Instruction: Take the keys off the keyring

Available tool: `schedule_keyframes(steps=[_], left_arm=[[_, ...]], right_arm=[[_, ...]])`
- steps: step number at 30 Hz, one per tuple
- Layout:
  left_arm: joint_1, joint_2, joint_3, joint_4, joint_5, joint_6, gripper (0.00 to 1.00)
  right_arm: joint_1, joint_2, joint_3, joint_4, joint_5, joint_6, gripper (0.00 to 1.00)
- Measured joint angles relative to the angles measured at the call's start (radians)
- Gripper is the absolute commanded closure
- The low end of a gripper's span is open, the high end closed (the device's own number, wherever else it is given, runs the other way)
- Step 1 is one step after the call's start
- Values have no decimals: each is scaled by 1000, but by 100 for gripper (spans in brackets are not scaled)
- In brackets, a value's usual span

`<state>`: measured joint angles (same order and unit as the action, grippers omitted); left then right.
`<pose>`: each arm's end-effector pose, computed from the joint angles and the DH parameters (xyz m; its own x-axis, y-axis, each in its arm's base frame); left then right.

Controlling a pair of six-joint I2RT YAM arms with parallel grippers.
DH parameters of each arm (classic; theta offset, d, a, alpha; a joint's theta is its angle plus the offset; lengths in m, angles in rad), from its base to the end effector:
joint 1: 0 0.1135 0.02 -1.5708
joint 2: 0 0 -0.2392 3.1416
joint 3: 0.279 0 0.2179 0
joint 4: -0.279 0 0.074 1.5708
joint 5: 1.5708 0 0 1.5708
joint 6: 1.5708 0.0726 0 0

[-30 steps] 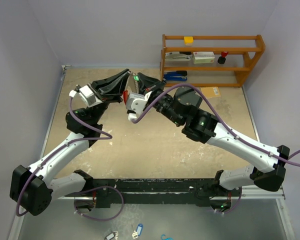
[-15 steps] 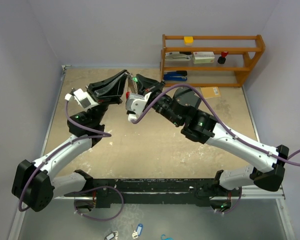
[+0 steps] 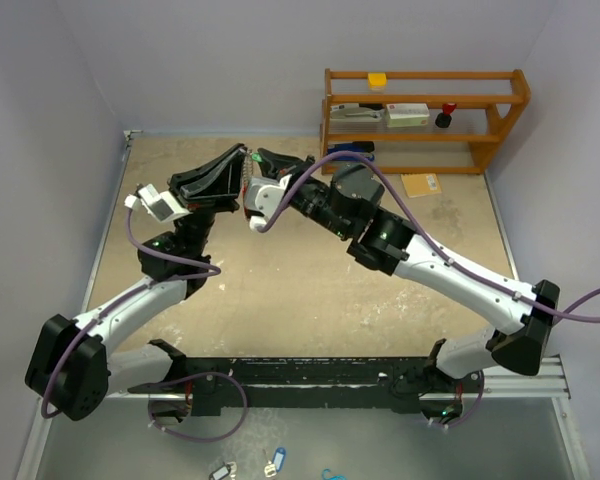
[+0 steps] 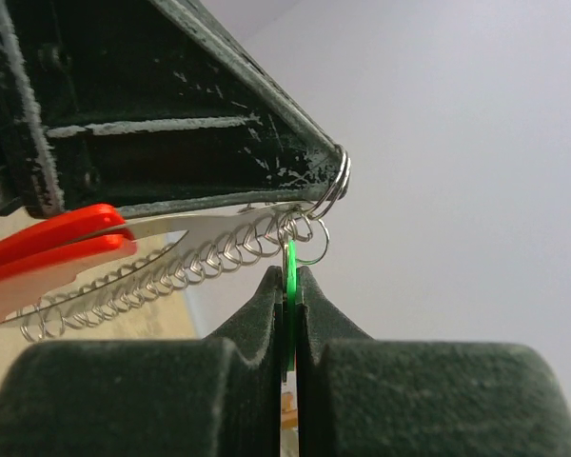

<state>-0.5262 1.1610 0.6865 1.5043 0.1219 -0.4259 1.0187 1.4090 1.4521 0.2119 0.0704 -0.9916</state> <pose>0.1803 -0.1149 0.4158 0.4467 -0.7337 -0.5120 0.8095 0.5751 -0.1178 0.1773 0.2782 0.4555 0.7533 -0.3688 -0.5445 -0.3346 0.4978 -0.8001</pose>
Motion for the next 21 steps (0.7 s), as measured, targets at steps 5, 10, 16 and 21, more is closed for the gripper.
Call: schedule_keyframes(steps=[5,10,16,21], left_arm=[[0,0,-14,2,-32,-11,100],[0,-9,-14,16,-54,-10,100],[0,-9,-14,17,-73,5,100],[0,-44,-33,-23,-114,96,100]], right_arm=[[-70,40,36,-20,-95,75,100],[-114,87,41,-53,-143,122,100],[-130,143,40,-59,-167,152,100],[-154,121,14,-55,-165,167,100]])
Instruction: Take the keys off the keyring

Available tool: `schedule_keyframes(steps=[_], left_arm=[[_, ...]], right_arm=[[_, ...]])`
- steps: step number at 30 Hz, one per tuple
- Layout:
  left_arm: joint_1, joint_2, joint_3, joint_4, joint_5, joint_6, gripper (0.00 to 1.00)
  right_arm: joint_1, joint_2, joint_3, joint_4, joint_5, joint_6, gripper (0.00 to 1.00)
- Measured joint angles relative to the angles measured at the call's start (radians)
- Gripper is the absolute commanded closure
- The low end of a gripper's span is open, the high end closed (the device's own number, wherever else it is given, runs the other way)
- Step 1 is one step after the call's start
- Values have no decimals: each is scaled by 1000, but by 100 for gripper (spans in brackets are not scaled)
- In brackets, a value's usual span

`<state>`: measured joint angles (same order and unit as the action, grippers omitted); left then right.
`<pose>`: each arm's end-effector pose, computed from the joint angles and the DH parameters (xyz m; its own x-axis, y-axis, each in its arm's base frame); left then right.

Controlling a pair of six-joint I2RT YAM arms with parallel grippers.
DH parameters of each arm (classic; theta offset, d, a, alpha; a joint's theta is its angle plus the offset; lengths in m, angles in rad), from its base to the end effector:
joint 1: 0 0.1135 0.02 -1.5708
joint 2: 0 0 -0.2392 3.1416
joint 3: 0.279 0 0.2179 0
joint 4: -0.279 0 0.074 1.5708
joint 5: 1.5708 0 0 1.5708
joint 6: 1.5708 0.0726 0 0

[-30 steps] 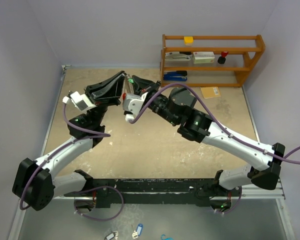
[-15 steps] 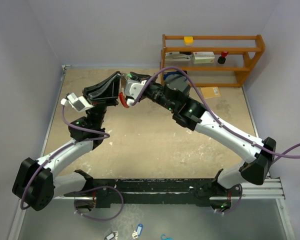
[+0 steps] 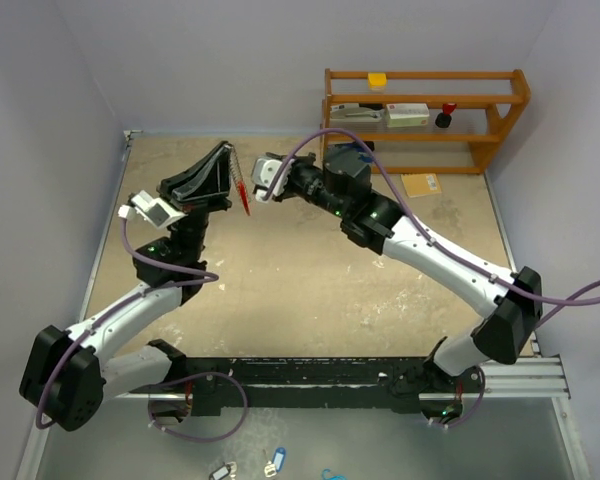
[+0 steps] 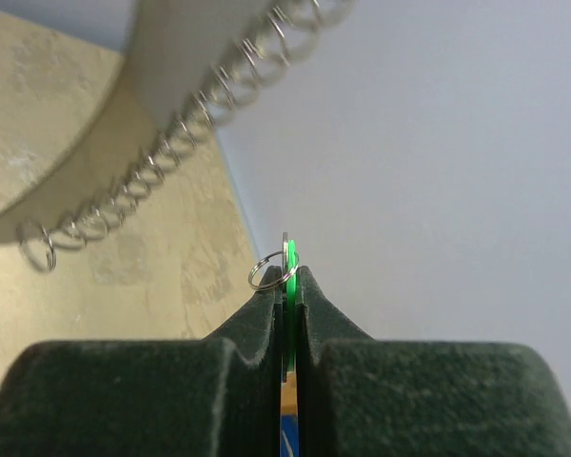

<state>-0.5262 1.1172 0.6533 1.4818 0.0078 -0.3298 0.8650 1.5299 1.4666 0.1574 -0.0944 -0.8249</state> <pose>0.1782 -0.1041 0.4132 0.5324 -0.6838 -0.4990 0.7168 0.6777 -0.1638 0.2339 0.2851 0.4129 0.6426 -0.3733 -0.6691 -0.5107 0.4423 -0.7372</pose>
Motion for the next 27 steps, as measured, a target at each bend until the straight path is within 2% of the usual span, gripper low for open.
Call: schedule_keyframes(steps=[9,16,21,27], left_arm=[[0,-20,-31,-270,-137,180,100],[0,150,-48,-486,-252,242,100],[0,248,-69,-527,-283,236,100],[0,358,-112,-530,-309,219,100]], right_arm=[[-116,-127,-147,49,79,101,100],[-180,-157,-279,90,175,264,100],[-216,-148,-397,88,208,402,100],[-256,-54,-489,87,188,558,100]])
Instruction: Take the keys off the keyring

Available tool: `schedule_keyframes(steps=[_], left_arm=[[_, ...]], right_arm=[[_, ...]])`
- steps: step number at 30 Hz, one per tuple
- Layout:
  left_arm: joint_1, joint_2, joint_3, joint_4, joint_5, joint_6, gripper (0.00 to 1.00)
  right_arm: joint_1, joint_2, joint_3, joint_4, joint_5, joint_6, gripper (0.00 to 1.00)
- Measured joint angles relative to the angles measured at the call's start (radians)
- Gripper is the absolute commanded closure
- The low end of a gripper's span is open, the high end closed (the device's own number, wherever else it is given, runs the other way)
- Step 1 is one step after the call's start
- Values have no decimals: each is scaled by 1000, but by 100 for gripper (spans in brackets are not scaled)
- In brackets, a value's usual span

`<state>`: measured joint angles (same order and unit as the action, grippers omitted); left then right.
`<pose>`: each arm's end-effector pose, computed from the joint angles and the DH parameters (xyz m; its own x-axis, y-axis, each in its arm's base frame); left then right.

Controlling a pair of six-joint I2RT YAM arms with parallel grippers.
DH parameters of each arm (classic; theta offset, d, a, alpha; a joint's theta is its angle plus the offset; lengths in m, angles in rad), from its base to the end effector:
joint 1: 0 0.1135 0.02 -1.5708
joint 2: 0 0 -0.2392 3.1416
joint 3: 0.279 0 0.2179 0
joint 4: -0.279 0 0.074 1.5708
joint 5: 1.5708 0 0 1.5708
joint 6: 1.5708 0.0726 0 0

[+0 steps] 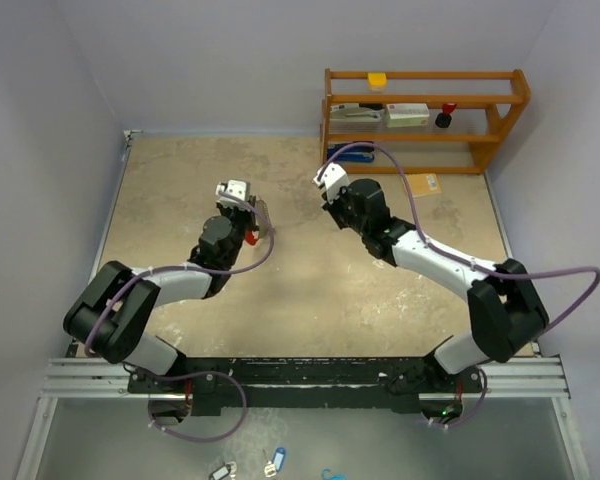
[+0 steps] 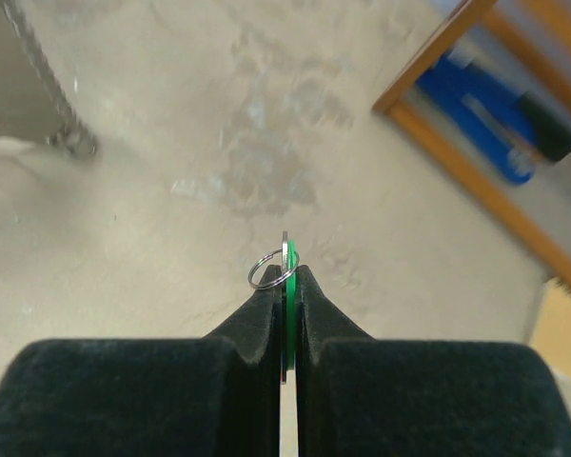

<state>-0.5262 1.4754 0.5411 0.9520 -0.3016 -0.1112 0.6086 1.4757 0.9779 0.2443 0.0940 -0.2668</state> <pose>0.2817 -0.1387 0.2214 -0.0095 -0.1170 -0.9931 0.2231 0.9679 -0.1162 0.2924 0.1954 0.2676 -0.0681 -0.3674 -0.9276 -0.5314 0.8002 -0.2779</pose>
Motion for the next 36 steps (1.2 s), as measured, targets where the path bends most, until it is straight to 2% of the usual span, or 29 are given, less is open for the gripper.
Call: schedule_keyframes(steps=[8,15,21,29,30,31,33,34,36], left_arm=[[0,110,-1,126,-20,-24,100],[4,308,120,235,-29,-27,100],[40,444,142,127,-10,-35,100],[85,481,243,-22,24,-74,100],[89,483,257,-31,31,-80,100],[93,485,270,-40,38,-85,99],[99,490,289,-60,45,-89,91],[101,491,296,-71,48,-90,86],[105,491,302,-93,55,-96,60]], right_arm=[[-34,139,-45,8,-42,113,100],[-76,261,-25,15,-91,190,100],[-79,336,-11,15,-120,232,100],[-79,387,35,15,-119,257,100],[-79,392,44,14,-119,258,98],[-79,398,55,13,-119,259,89],[-79,414,84,8,-119,262,73],[-79,418,93,8,-118,266,70],[-79,426,105,5,-114,269,63]])
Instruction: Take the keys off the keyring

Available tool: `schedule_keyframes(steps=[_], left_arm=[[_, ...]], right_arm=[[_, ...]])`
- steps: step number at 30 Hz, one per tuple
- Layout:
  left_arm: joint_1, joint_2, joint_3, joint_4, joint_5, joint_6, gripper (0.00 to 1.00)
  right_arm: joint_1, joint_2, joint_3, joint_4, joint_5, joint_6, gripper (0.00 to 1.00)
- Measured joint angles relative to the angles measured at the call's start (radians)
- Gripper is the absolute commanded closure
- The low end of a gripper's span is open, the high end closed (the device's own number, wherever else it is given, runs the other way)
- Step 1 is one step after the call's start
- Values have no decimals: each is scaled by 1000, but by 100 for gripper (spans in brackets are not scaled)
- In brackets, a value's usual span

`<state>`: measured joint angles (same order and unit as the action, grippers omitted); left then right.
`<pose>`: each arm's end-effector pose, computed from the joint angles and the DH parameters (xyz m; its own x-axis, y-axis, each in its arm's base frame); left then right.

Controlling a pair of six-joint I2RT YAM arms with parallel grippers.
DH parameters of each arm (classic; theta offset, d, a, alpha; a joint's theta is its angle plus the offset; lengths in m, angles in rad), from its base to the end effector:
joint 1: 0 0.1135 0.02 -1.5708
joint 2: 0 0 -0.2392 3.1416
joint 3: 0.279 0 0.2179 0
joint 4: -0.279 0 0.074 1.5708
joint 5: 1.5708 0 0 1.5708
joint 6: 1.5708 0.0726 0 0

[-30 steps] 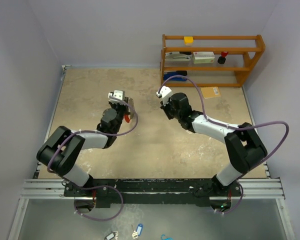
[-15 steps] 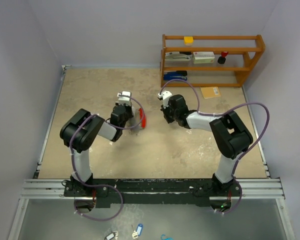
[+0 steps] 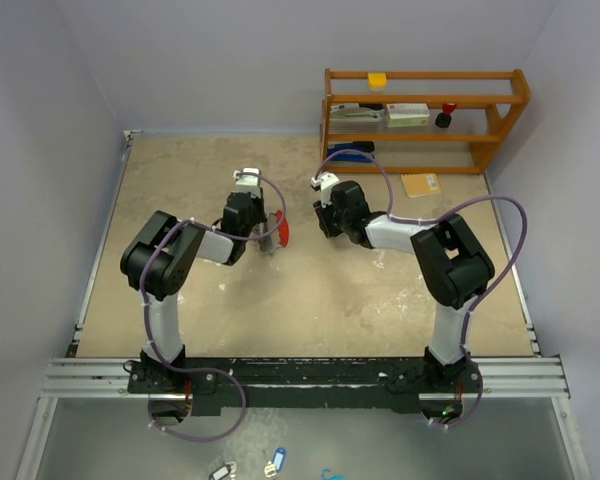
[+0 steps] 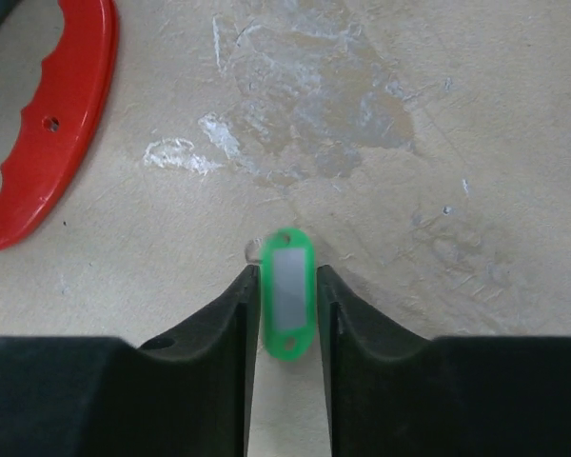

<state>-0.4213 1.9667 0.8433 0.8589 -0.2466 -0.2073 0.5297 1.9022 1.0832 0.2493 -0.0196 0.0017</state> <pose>0.3689 -0.1459 0.1336 -0.2708 -0.0973 -0.9577 0.1286 0.9823 -0.1362 0.3515 0.2075 0.1486 -0.4663 -0.2711 -0.8420 -0.5186 0.8549 0.0120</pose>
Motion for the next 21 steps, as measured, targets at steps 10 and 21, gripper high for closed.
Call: schedule_keyframes(steps=[10,21], left_arm=[[0,-2,-5,-64,30,-46,34],[0,-132,16,-288,-150,-61,25]], right_arm=[[0,5,2,-20,6,1,56],[0,-147,-15,-10,90,-34,49]])
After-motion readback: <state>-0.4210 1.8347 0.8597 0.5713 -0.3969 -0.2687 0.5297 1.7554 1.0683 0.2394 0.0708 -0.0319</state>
